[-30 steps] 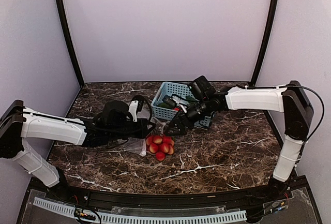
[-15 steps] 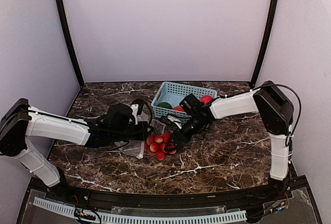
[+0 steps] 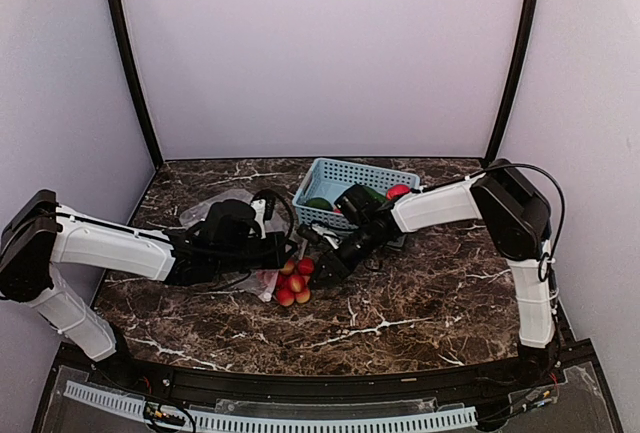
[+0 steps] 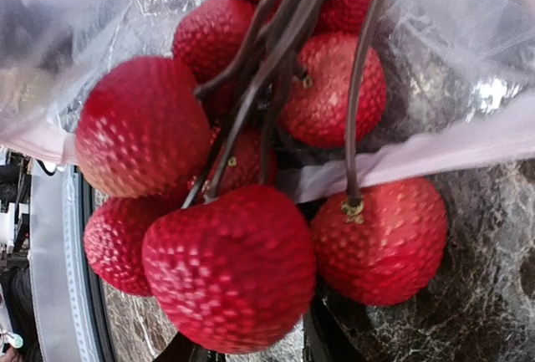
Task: Place the food in the zip-top bag and seal the zipper
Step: Adjust the fake fruit in the zipper food storage bag.
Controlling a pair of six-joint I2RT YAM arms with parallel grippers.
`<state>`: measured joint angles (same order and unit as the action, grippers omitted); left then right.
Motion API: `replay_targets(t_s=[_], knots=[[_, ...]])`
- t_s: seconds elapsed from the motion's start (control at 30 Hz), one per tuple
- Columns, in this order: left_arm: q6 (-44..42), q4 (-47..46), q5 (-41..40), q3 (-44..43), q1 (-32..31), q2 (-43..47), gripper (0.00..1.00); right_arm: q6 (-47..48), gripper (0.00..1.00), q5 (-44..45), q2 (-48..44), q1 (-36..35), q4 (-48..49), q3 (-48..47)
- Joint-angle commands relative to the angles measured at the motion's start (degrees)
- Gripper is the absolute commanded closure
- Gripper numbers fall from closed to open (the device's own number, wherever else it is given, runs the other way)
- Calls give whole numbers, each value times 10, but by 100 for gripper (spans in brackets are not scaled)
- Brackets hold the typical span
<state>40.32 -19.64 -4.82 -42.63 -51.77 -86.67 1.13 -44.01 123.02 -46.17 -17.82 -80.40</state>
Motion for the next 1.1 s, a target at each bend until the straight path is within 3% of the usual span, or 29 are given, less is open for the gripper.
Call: replay_targets(t_s=[0.0, 0.27, 0.63, 0.83, 1.07], knots=[[-2, 10, 3, 5, -2, -1, 99, -11, 70, -33, 9, 6, 19, -25], [-15, 65, -13, 4, -2, 7, 99, -41, 76, -71, 6, 6, 56, -28], [-12, 59, 2, 9, -1, 2, 99, -51, 68, -88, 35, -2, 30, -81], [-23, 64, -7, 11, -2, 10, 99, -38, 59, -83, -51, 52, 15, -5], [-17, 54, -10, 10, -1, 1, 99, -62, 62, -19, -44, 61, 18, 5]])
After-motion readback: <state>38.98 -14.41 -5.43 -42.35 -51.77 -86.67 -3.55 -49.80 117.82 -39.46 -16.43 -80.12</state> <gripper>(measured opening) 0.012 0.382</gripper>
